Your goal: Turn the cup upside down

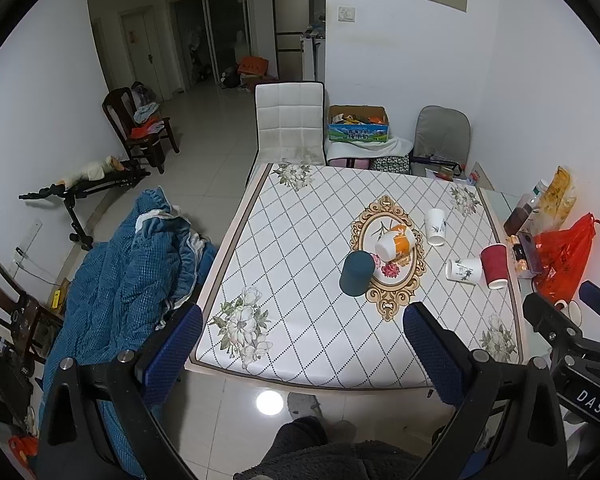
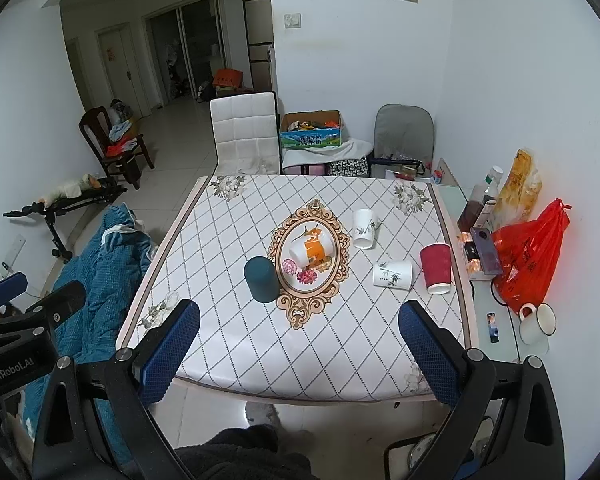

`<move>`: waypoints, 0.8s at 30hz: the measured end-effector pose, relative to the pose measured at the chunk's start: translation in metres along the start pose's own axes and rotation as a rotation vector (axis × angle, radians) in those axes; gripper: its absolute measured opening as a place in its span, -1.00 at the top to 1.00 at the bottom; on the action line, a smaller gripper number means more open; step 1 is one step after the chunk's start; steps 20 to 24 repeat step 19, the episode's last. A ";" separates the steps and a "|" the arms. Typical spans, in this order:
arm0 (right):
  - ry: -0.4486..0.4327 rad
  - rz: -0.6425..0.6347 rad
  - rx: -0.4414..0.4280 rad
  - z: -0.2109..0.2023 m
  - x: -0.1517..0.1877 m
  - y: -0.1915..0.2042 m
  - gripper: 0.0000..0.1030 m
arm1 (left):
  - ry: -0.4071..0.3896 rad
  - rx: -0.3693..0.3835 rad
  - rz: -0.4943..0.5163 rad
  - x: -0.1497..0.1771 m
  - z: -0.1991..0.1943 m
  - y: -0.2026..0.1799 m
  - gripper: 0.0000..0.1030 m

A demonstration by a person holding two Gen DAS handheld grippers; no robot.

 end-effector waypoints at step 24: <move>0.000 0.004 -0.002 0.001 0.006 0.001 -0.97 | -0.006 -0.008 0.000 0.015 0.000 0.001 -0.99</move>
Point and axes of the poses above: each gripper's, at about its wrist camera, not at the fingertips, and z roughly the way its jaws point, y to its left, x to its underside, the point moved 8 cm from there along z, roughly the way its jaws point, and after that the axes turned 2 degrees about z, right-handed, at the moved point
